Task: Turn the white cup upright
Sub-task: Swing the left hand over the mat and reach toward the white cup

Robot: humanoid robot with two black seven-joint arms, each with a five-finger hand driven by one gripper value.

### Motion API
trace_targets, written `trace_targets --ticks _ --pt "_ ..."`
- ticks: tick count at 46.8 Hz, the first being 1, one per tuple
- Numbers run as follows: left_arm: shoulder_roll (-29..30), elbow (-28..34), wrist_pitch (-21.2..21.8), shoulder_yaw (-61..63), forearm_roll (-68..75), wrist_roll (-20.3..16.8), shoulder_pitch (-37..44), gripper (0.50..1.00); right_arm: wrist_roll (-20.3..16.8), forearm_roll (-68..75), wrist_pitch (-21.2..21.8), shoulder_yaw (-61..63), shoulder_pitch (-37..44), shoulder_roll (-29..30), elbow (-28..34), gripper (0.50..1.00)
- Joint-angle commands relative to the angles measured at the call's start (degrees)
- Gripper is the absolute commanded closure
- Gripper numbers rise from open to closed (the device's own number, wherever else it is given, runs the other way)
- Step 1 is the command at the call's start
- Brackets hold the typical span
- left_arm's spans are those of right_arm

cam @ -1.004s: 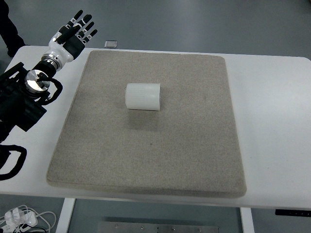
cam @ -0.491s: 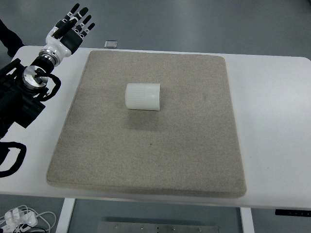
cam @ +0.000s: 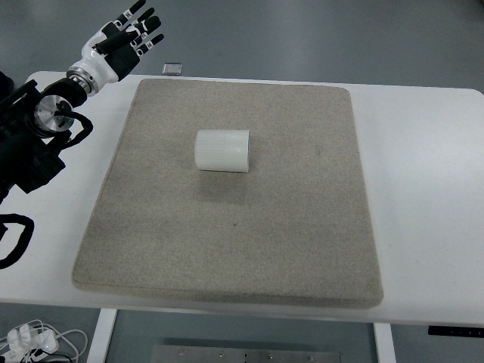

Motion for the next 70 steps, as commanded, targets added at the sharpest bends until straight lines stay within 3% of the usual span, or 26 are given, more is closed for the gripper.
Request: trace_targets --ticks 1,11,29,37,43,53,64,70 --pt "1.42 -2.83 -0.09 0.13 6.85 -0.13 -0.45 0.504 0.00 0.01 0.00 -0.01 -0.01 0.00 0.00 0.548" --pt "6.34 -12.32 -0.09 0.13 22.23 -0.13 -1.15 0.504 0.00 0.01 0.00 -0.01 -0.01 0.00 0.00 0.548" --pt "19.43 -40.27 0.87 1.36 52.56 0.65 -0.27 0.508 0.00 0.01 0.00 -0.01 -0.01 0.00 0.00 0.548" --pt "21.98 -48.80 2.63 3.56 63.02 2.58 -0.27 0.512 0.00 0.01 0.00 -0.01 -0.01 0.00 0.00 0.548" --pt "22.34 -51.96 2.63 4.00 65.14 8.12 -0.10 0.512 0.00 0.01 0.00 -0.01 -0.01 0.00 0.00 0.548" --pt "21.46 -56.19 2.63 6.81 69.53 12.96 -0.63 0.516 0.00 0.01 0.00 -0.01 -0.01 0.00 0.00 0.548" --pt "16.72 -55.75 3.25 7.69 76.83 13.75 -0.19 0.525 0.00 0.01 0.00 -0.01 -0.01 0.00 0.00 0.548" --pt "13.29 -52.86 5.62 8.39 79.47 13.84 -0.27 0.527 0.00 0.01 0.00 -0.01 -0.01 0.00 0.00 0.548"
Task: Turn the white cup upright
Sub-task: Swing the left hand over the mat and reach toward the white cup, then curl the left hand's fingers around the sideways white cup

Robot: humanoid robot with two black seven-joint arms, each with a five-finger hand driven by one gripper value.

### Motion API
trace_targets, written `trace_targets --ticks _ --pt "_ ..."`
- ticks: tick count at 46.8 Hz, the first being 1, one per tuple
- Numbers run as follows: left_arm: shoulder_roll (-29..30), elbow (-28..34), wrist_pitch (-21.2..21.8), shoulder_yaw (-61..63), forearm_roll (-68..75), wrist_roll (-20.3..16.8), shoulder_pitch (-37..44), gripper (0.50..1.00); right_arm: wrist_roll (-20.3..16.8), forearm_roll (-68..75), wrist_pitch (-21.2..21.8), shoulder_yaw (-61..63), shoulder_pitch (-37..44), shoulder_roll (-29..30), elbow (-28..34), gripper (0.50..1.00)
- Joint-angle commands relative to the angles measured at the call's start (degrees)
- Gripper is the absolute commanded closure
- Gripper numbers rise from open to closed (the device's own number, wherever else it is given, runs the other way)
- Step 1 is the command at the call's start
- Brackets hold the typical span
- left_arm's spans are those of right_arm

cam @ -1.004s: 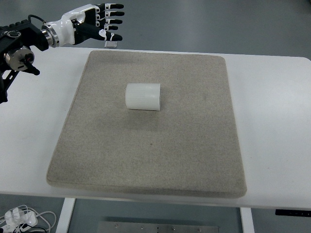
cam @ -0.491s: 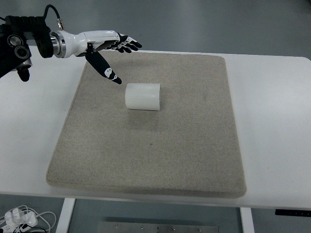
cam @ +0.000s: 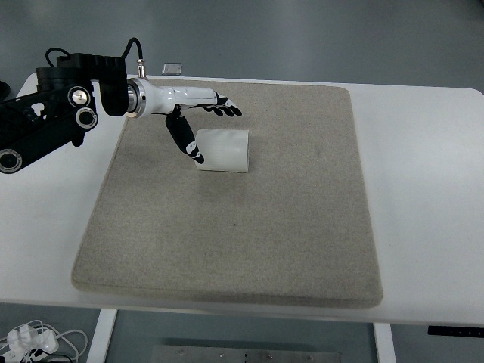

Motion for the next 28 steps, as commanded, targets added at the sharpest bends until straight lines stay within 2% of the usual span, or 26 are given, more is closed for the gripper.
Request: trace_targets --ticks 1,15,28 --pt "-2.51 2.52 1.38 0.42 1.34 0.02 -0.24 0.527 0.01 0.01 0.00 0.00 0.00 0.00 0.00 0.548" --pt "-7.96 7.88 1.55 1.47 1.87 0.72 -1.64 0.529 0.01 0.01 0.00 0.00 0.00 0.00 0.00 0.548" --pt "-10.08 10.52 1.55 4.81 2.31 1.34 -3.31 0.529 0.01 0.01 0.00 0.00 0.00 0.00 0.00 0.548"
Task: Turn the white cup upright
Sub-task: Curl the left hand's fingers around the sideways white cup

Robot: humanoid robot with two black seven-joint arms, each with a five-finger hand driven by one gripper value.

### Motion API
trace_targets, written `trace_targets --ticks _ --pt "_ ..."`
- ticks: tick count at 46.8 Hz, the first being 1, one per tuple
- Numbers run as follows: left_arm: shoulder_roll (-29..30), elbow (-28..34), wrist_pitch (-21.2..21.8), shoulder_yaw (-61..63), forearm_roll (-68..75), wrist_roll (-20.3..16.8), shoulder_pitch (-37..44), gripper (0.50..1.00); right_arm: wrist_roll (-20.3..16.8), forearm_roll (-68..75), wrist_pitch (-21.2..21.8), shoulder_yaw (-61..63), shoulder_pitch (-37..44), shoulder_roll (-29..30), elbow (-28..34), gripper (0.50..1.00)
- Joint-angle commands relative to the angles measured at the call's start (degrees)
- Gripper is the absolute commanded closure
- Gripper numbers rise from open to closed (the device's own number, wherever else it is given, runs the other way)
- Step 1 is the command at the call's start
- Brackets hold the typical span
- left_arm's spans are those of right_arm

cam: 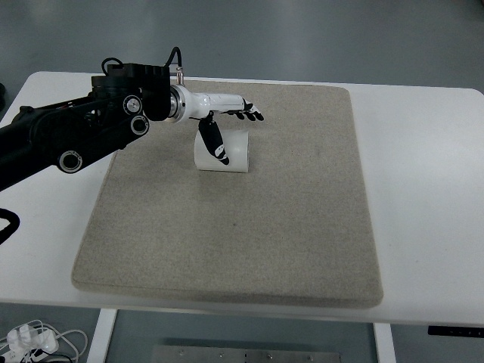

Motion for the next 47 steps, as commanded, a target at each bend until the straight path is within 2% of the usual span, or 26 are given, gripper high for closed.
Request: trace_targets --ticks 1,25,37,47 --pt "-0.13 0.95 -0.01 1.03 0.27 0.17 -0.46 0.529 0.00 0.01 0.00 0.00 -0.01 0.00 0.00 0.548" --pt "-1.89 3.59 -0.36 3.32 0.36 0.26 -1.08 0.521 0.00 0.01 0.00 0.00 -0.01 0.00 0.00 0.548" --pt "-2.68 4.82 -0.54 4.81 0.36 0.26 -1.08 0.606 0.00 0.01 0.00 0.00 -0.01 0.00 0.00 0.548" --pt "-3.03 5.17 -0.62 4.82 1.94 0.26 -1.16 0.716 0.00 0.01 0.00 0.00 -0.01 0.00 0.00 0.548"
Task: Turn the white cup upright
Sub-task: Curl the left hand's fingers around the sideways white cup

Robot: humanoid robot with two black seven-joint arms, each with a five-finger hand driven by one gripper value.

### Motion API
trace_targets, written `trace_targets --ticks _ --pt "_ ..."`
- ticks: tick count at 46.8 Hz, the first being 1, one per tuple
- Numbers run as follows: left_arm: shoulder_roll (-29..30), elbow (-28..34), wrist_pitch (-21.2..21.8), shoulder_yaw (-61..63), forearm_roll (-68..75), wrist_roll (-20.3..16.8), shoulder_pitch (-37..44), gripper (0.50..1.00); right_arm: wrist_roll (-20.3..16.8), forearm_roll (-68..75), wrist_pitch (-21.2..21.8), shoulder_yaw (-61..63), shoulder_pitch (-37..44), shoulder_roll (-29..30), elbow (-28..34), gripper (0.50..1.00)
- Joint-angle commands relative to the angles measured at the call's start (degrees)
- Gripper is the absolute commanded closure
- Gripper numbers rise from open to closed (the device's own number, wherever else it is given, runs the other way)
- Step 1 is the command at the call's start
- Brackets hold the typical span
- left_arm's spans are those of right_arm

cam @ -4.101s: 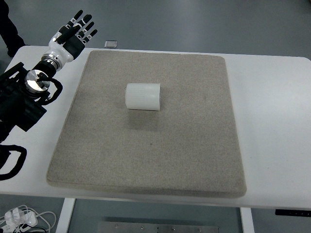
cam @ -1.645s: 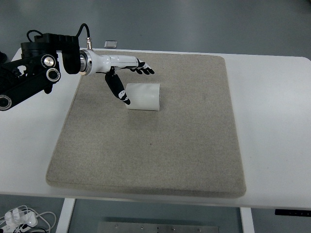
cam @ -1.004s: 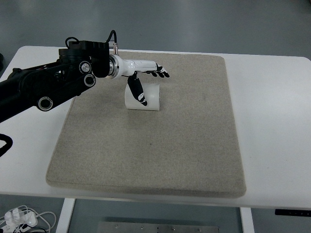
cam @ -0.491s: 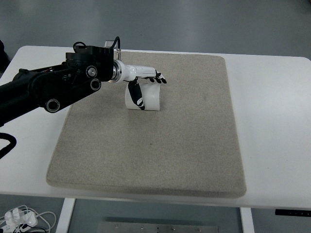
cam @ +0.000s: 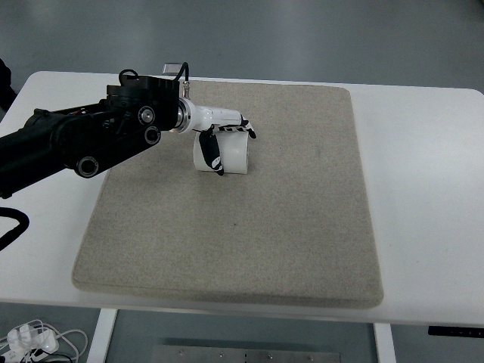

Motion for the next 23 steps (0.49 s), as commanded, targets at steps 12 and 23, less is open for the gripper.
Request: trace_targets --ticks 12,23 --pt "-0.06 0.49 -0.10 -0.96 0.26 -0.16 -1.15 0.894 0.01 0.02 0.00 0.09 0.00 0.00 0.00 0.548" --pt "0.46 1.37 -0.98 -4.04 -6.50 -0.77 -2.21 0.909 0.01 -0.07 0.00 0.00 0.00 0.00 0.00 0.548"
